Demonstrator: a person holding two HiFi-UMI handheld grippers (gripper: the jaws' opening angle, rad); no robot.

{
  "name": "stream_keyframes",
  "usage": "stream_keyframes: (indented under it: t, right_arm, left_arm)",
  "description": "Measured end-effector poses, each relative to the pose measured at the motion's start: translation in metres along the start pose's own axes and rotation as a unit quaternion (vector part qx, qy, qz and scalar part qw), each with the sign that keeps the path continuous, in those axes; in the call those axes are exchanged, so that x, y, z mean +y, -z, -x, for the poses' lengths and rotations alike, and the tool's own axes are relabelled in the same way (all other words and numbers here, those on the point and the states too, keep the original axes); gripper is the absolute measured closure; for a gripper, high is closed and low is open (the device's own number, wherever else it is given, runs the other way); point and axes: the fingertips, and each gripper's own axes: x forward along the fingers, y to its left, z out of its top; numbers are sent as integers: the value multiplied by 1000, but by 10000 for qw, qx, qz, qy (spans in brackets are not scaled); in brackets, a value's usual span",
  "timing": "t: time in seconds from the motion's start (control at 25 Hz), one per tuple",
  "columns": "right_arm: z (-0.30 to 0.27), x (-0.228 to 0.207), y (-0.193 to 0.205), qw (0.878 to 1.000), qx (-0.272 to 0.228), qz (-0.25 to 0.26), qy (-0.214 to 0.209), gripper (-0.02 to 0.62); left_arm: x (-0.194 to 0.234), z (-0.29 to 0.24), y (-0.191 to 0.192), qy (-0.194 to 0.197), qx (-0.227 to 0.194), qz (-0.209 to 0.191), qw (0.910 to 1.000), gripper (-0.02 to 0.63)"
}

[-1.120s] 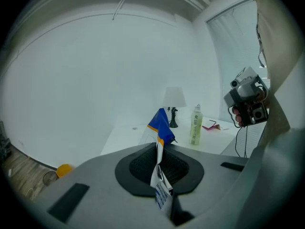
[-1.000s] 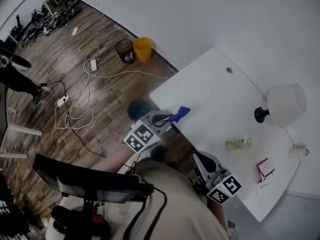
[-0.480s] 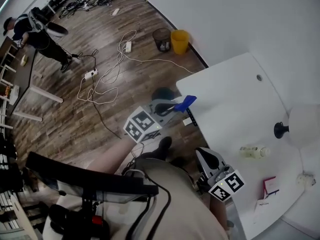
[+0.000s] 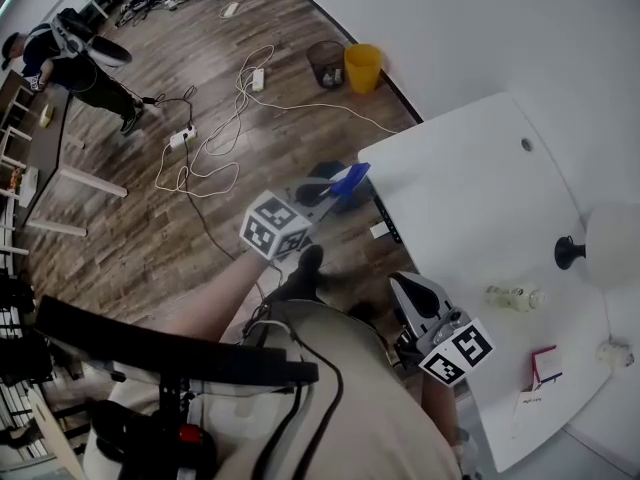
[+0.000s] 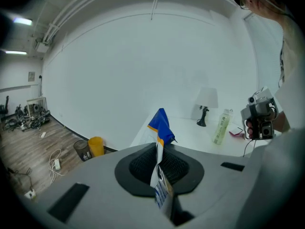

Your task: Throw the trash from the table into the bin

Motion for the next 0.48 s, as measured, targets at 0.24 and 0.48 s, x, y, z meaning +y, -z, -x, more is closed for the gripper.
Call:
stream_keyframes:
  t: [0.24, 0.48]
  right_arm:
    - [-52, -14, 3, 9982, -56, -537, 249, 581]
    - [-145, -39, -11, 9952, 66, -604, 769, 581]
  left_arm:
    - [96, -4, 5, -283, -558, 1179, 9910, 588]
    - [200, -14, 3, 20, -920, 1869, 9781, 588]
